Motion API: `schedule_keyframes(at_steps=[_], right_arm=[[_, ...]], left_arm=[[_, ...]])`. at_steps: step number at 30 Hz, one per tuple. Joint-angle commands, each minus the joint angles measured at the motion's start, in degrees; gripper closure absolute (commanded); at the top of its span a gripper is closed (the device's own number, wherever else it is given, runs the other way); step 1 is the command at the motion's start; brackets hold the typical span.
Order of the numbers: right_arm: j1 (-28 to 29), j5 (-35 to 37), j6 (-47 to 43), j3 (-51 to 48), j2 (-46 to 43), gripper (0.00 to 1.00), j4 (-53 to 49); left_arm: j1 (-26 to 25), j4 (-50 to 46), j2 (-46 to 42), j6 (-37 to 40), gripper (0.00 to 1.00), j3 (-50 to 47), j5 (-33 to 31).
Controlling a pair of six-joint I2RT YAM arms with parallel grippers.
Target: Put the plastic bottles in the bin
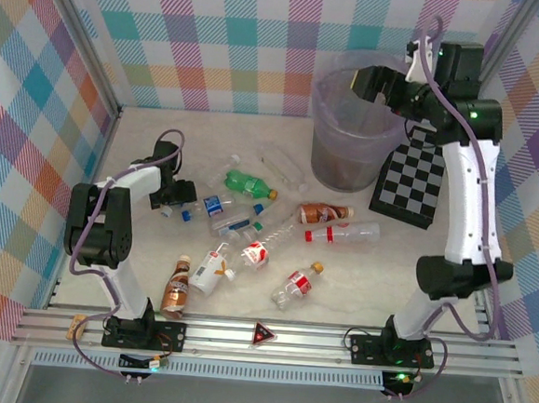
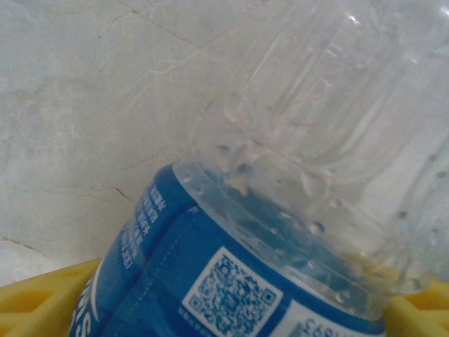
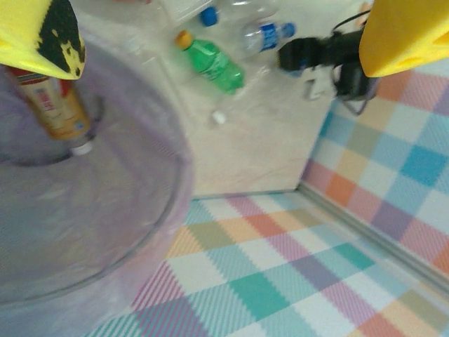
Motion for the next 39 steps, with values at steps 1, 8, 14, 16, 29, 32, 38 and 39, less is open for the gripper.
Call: schedule_keyframes(at_steps=[1,8,14,16,29,32,38,39], right_arm=[[0.62,-7.07,3.72,-7.53,-1.34,0.01,3.54],[3.86,-13.15,5.16,-20.43,-8.96,0.05,11.76],[11.75,-13.69,6.53,-22.37,-8.23,0.06,14.37],[14.18,-13.81,7.42,-22.66,-7.17,0.09,15.74],[19.56,-15.49,10.58,-20.97,2.9,0.08,20.42],[19.67,-16.25,11.34,-20.96,4.04,0.05,21.09],[21.18,-18.25,11.98,-21.3,5.89,0.04,22.2],[21.39,-18.26,12.2,-21.3,6.31,0.04,22.41]], left_arm=[[0.86,0.85,-0.89,-0.66,0.27,-0.61,0.44],[0.86,-1.34,-7.27,0.13,0.43,1.0,-0.06],[-0.37,-6.12,-16.36,-0.77,0.55,4.31,5.57],[-1.83,-5.64,-20.39,-2.18,0.55,4.08,9.39],[-22.04,10.14,-28.09,-11.04,0.64,3.5,21.81],[-23.91,10.62,-26.06,-10.9,0.67,4.8,22.72],[-25.15,11.2,-22.92,-11.38,0.67,6.46,22.5],[-25.26,11.24,-22.63,-11.34,0.67,6.82,22.6]])
